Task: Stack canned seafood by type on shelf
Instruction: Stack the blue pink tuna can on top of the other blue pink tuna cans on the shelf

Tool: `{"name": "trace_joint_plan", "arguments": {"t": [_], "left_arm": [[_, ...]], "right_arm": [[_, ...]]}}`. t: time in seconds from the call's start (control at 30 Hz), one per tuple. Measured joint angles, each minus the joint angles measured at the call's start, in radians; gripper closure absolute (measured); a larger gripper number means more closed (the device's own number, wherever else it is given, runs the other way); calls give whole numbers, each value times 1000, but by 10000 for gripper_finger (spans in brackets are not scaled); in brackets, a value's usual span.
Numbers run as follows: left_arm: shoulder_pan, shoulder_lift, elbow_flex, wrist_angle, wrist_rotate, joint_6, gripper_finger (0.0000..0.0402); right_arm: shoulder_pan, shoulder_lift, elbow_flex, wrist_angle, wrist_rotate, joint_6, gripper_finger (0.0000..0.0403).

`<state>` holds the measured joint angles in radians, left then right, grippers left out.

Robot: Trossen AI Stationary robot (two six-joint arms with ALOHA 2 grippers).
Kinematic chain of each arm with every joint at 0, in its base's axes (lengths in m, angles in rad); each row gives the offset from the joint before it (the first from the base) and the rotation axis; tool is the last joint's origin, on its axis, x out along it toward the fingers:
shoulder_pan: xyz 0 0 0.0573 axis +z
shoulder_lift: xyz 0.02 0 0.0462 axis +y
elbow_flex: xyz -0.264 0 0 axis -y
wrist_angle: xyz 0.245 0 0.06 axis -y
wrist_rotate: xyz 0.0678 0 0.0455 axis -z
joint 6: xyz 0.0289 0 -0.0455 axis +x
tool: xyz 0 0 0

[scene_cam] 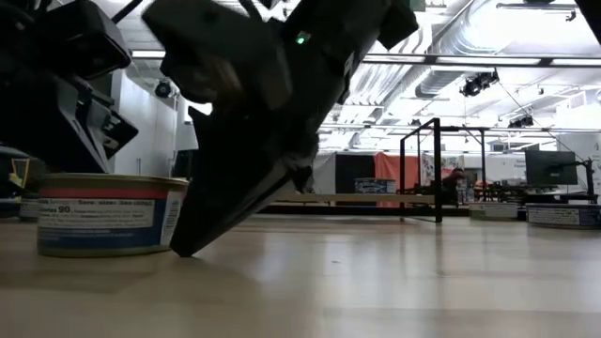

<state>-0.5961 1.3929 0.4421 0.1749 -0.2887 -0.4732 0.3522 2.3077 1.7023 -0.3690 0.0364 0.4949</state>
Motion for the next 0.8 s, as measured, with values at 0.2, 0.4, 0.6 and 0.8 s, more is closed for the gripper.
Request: {"name": "trace_joint_plan", "arguments": {"t": [0.2, 0.4, 0.6, 0.8], "left_arm": [[-1, 19, 1, 5, 2, -57, 401], [-1, 19, 0, -18, -14, -57, 401], [-2, 27, -8, -55, 19, -55, 401], [-1, 20, -3, -113, 14, -91, 401]], "right_arm": [[-23, 0, 2, 28, 23, -7, 403], [-25, -13, 96, -42, -6, -98, 403], [-30, -19, 184, -86, 33, -160, 403], [-35, -23, 227, -129, 44, -165, 403]]}}
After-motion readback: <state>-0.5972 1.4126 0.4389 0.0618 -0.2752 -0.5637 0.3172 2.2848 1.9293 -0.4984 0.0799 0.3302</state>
